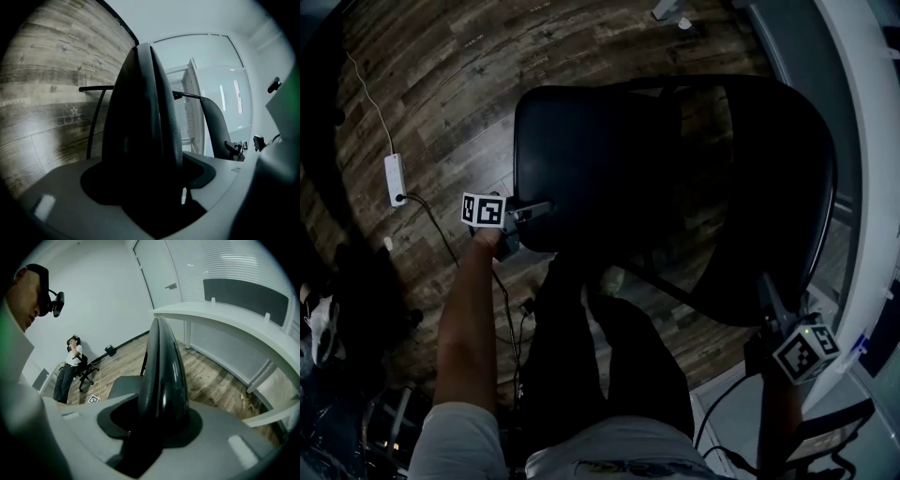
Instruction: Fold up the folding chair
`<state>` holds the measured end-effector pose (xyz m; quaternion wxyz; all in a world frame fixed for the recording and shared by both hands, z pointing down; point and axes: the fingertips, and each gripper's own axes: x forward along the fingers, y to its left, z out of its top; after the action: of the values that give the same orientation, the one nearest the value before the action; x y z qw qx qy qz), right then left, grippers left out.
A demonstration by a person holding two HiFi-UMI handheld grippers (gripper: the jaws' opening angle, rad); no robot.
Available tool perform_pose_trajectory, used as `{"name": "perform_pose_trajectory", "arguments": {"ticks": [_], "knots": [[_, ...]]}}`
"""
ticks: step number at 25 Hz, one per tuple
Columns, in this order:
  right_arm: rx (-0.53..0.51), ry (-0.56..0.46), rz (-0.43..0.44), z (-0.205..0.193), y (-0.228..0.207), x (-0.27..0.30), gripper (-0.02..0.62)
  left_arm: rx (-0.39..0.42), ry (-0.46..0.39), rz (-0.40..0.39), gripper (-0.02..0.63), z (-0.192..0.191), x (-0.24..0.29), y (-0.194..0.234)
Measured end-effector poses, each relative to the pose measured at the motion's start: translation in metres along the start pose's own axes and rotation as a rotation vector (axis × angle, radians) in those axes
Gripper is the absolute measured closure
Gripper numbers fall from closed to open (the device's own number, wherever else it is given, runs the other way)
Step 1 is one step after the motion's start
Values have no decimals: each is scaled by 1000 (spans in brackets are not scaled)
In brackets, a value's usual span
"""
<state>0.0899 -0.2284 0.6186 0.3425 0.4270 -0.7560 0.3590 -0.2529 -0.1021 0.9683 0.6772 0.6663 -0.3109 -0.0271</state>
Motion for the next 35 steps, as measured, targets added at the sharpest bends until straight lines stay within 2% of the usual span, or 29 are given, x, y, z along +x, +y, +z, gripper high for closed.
{"name": "perform_pose_trajectory", "arguments": {"ticks": [7, 12, 19, 26, 32, 35], "knots": [[-17, -54, 21, 18, 15, -18, 490, -12, 3, -17, 294, 4, 1, -36], [-29, -63, 0, 26, 12, -34, 497, -24, 11, -47, 344, 3, 6, -74], [-22, -62, -6, 34, 6, -49, 505, -18, 25, -38, 376, 8, 14, -114], [11, -81, -25, 44, 4, -65, 514, -10, 65, -87, 422, 19, 23, -165], [11, -99, -22, 54, 11, -74, 526, 1, 85, -60, 442, 20, 33, -196], [-8, -100, -40, 59, 16, -83, 528, 2, 98, -73, 454, 18, 39, -219]]}}
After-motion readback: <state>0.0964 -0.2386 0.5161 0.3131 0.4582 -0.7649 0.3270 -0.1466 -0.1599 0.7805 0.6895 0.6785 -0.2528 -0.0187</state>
